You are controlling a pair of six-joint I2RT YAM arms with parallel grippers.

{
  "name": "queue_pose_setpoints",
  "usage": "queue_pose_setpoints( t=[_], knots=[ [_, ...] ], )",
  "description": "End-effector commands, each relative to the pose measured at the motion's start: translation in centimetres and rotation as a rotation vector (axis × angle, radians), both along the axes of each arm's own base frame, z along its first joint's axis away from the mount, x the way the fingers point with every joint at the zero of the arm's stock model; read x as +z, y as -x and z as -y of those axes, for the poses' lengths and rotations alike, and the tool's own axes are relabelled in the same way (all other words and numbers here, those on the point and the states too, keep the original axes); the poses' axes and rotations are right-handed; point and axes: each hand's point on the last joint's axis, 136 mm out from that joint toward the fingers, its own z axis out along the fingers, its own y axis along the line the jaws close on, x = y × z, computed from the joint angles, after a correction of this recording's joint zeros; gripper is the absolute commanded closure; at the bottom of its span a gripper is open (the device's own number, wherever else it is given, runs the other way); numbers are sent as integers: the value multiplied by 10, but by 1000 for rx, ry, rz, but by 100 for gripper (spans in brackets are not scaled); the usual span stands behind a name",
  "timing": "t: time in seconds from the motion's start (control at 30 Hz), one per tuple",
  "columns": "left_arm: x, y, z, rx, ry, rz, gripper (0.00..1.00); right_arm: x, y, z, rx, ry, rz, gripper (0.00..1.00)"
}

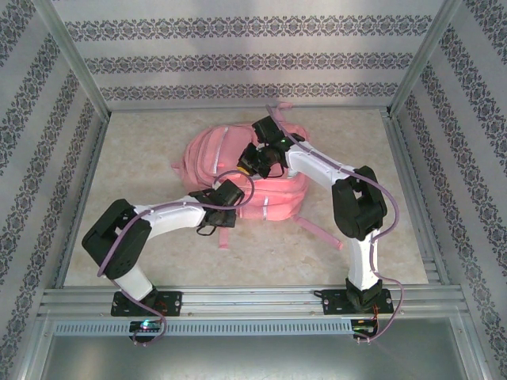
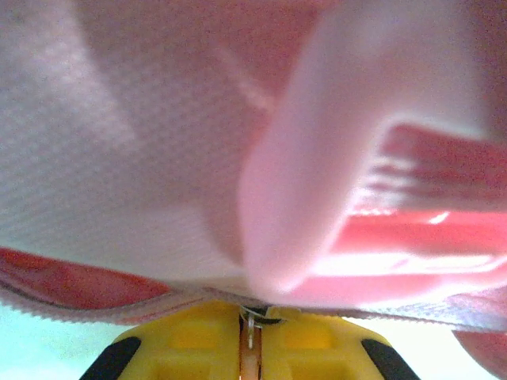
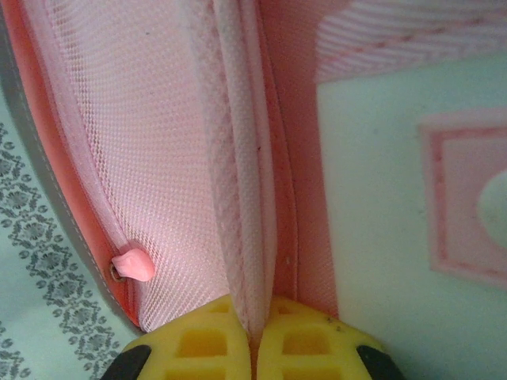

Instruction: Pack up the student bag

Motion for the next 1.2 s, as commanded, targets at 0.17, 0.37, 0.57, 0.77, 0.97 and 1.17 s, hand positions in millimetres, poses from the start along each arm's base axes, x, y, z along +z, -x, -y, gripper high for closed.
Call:
queue_pose_setpoints(
  t=[0.17,0.37,0.57,0.77,0.97,1.17],
  knots=[
    [5,6,-26,18,-19,-12,89,-14,7,37,71,209,6,100],
    [7,10,-35,37,8,-28,89,-16,7,48,103,273,23,100],
    [13,16,-31,-8,78,-42,100,-12,4,48,170,329,74,100],
    [26,22,-3,-114,225,-68,100,42,-2,50,247,454,302,80],
    [40,26,10,-147,308,-66,100,78,16,85,209,520,430,54],
    [54,25,12,-137,332,-42,100,68,65,110,88,432,311,52]
  ],
)
